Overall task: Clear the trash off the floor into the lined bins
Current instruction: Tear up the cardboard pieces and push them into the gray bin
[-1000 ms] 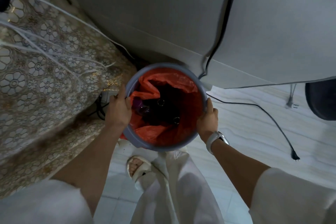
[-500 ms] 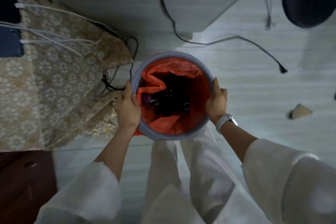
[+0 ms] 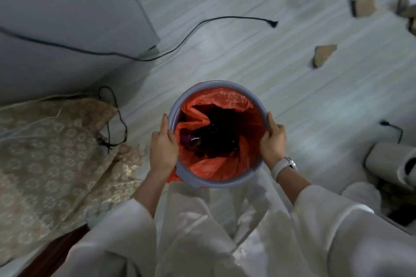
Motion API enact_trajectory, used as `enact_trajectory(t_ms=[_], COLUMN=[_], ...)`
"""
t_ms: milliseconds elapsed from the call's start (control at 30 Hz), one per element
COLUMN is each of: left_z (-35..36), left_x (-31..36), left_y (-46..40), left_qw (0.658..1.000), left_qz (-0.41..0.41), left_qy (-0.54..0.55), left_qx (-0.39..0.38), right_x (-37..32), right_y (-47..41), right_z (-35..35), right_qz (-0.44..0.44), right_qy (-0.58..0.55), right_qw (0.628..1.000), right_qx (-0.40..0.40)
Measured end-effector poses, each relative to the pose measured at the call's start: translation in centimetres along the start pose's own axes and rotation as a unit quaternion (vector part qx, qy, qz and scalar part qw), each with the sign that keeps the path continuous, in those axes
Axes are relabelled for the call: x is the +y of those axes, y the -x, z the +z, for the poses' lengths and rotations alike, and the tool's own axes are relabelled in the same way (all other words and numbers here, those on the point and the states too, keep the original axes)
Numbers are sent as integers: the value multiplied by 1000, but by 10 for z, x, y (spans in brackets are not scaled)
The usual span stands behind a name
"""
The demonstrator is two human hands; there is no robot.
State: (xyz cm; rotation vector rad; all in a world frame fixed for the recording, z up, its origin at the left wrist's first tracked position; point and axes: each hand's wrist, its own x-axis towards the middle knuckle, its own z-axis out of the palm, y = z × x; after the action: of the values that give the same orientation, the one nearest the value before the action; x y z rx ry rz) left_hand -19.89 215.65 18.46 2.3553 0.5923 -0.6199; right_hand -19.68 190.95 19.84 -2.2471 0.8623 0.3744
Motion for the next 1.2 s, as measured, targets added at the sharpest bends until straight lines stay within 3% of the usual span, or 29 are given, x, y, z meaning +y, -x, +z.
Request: enact_trajectory(t_ms=[300, 633, 967, 1200], left_z=[86, 156, 225, 314], left_x=[185, 413, 658, 820], left_y=[17, 4, -71, -116], left_qw=[990, 946, 902, 863], left_qz=[108, 259, 338, 390], left_qy=[-85, -168, -184, -213], left_qx=[-33, -100, -195, -239], right_x=[93, 132, 120, 141], right_y=[-59, -140, -299, -418], right_z=[-146, -307, -418, -490], right_qz=[95, 168, 270, 308], right_qy=[-83, -113, -170, -202], right_qw=[990, 967, 910, 865], right_qx=[69, 154, 266, 339])
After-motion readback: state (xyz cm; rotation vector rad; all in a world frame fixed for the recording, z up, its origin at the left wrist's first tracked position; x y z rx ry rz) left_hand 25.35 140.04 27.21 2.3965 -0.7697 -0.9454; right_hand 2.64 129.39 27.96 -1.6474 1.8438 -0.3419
